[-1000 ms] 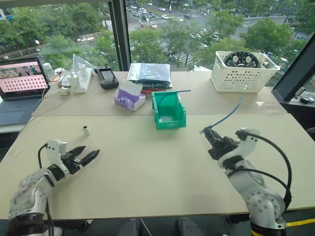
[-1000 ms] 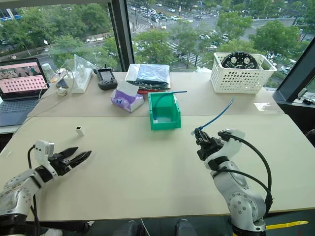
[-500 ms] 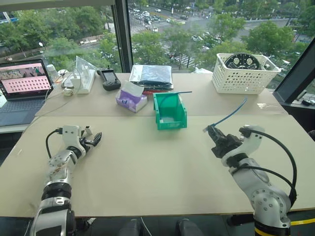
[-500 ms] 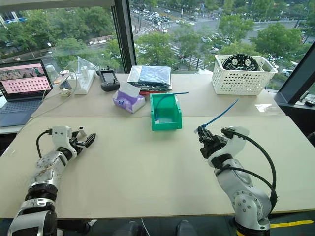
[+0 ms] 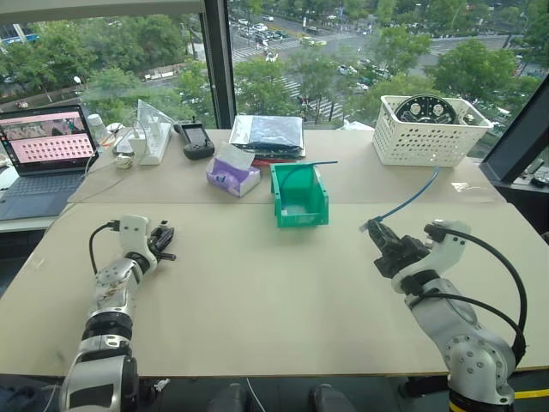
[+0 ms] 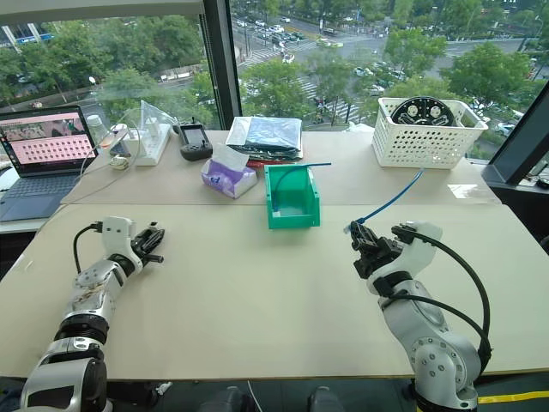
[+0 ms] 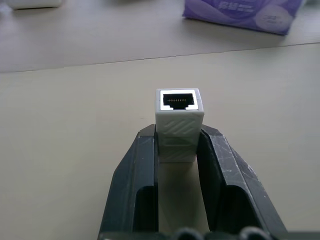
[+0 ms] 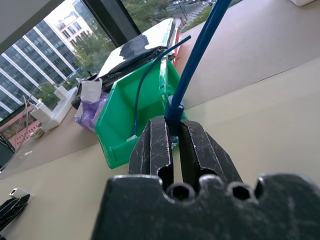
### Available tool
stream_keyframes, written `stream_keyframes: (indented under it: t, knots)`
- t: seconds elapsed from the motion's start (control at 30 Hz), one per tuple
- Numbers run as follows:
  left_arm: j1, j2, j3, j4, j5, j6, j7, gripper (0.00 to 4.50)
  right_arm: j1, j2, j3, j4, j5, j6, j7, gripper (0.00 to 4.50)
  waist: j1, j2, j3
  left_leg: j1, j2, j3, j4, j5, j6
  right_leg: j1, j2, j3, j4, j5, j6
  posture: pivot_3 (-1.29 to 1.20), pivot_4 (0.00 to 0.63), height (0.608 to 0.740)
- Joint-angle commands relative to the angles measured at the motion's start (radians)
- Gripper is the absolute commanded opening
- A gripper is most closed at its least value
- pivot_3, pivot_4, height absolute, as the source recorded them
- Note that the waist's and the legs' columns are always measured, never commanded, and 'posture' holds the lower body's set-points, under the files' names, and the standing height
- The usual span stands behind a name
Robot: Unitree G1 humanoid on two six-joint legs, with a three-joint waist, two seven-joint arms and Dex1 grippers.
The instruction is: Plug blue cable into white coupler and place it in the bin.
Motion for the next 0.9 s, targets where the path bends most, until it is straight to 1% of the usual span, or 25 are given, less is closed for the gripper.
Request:
stream_keyframes:
  t: [0.03,0.1,0.13,0.2,0.23,0.33,0.43,0.53,0.57,0.67,0.7,0.8,0.9]
  knots:
    - [-0.038,-0.007,-0.144,-0.096,0.028,0.019,-0.243,0.61,-0.002,-0.016,-0.012,-0.054,0.001,0.001,0.001,0.00,0.000,0.000,0.000,-0.001,0.000,0.000,0.000,0.000,0.000,-0.001,0.000,0.000,-0.001,0.000,0.000,0.00,0.150,0.740]
    - [-0.054,-0.016,-0.259,-0.201,0.044,0.088,-0.393,0.61,0.006,-0.009,-0.003,-0.067,-0.005,-0.002,-0.007,0.00,0.000,0.000,0.000,-0.005,0.000,0.000,0.000,0.000,0.000,-0.002,0.000,-0.001,-0.003,0.000,0.000,0.00,0.150,0.740]
    - [-0.070,-0.028,-0.320,-0.251,0.074,0.110,-0.424,0.61,0.012,0.000,0.009,-0.080,-0.012,-0.004,-0.016,0.00,0.000,0.000,0.000,-0.006,0.000,0.000,0.000,0.000,0.001,-0.003,0.000,-0.001,-0.004,0.000,0.000,0.00,0.150,0.740]
    - [-0.117,-0.056,-0.405,-0.288,0.163,0.117,-0.385,0.61,0.023,0.020,0.031,-0.100,-0.026,-0.009,-0.034,0.00,0.000,0.000,0.000,-0.008,-0.001,0.000,-0.001,-0.001,0.002,-0.003,0.000,-0.002,-0.006,0.000,0.001,0.00,0.150,0.740]
    - [-0.130,-0.063,-0.425,-0.299,0.188,0.118,-0.371,0.61,0.027,0.027,0.038,-0.106,-0.031,-0.011,-0.040,0.00,-0.001,-0.001,0.000,-0.009,-0.001,0.000,-0.001,-0.001,0.002,-0.003,0.000,-0.002,-0.007,0.000,0.001,0.00,0.150,0.740]
    - [-0.193,-0.119,-0.518,-0.345,0.255,0.214,-0.364,0.61,0.046,0.060,0.076,-0.136,-0.067,-0.016,-0.072,0.00,-0.009,-0.001,0.000,-0.012,0.000,-0.002,-0.001,-0.002,0.003,-0.004,0.003,-0.001,-0.010,0.001,0.002,0.00,0.150,0.740]
    - [-0.213,-0.166,-0.580,-0.398,0.287,0.297,-0.373,0.61,0.055,0.088,0.105,-0.143,-0.106,-0.023,-0.091,0.00,-0.022,-0.001,0.000,-0.012,-0.001,-0.003,-0.001,-0.002,0.003,-0.004,0.003,-0.001,-0.011,0.001,0.002,0.00,0.150,0.740]
    - [-0.207,-0.219,-0.636,-0.514,0.270,0.462,-0.422,0.61,0.065,0.118,0.149,-0.152,-0.164,-0.023,-0.112,0.00,-0.024,-0.001,0.000,-0.012,-0.001,-0.004,-0.001,-0.002,0.004,-0.004,0.003,-0.001,-0.012,0.001,0.002,0.00,0.150,0.740]
    - [-0.200,-0.224,-0.654,-0.545,0.273,0.489,-0.431,0.61,0.068,0.127,0.159,-0.154,-0.178,-0.024,-0.118,0.00,-0.024,-0.001,0.000,-0.012,-0.001,-0.004,-0.001,-0.002,0.004,-0.005,0.003,-0.001,-0.011,0.001,0.003,0.00,0.150,0.740]
    - [-0.186,-0.209,-0.732,-0.591,0.362,0.498,-0.397,0.61,0.079,0.160,0.185,-0.158,-0.215,-0.024,-0.135,0.00,-0.024,-0.001,0.000,-0.012,-0.001,-0.004,-0.001,-0.002,0.004,-0.005,0.003,-0.001,-0.011,0.000,0.003,0.00,0.150,0.740]
    - [-0.186,-0.212,-0.746,-0.595,0.370,0.519,-0.395,0.61,0.083,0.167,0.188,-0.155,-0.223,-0.021,-0.138,0.00,-0.024,-0.001,0.000,-0.012,0.000,-0.004,-0.001,-0.002,0.004,-0.005,0.003,-0.001,-0.011,0.000,0.003,0.00,0.150,0.740]
    - [-0.185,-0.240,-0.742,-0.621,0.343,0.638,-0.400,0.61,0.095,0.177,0.199,-0.146,-0.244,-0.006,-0.141,0.00,-0.024,-0.001,0.000,-0.012,0.000,-0.004,-0.001,-0.002,0.004,-0.004,0.003,-0.001,-0.011,0.000,0.003,0.00,0.150,0.740]
    - [-0.186,-0.240,-0.745,-0.651,0.339,0.710,-0.400,0.61,0.104,0.175,0.197,-0.140,-0.254,0.017,-0.143,0.00,-0.023,-0.001,0.000,-0.011,0.000,-0.005,-0.001,-0.002,0.004,-0.004,0.003,-0.001,-0.011,0.000,0.004,0.00,0.150,0.740]
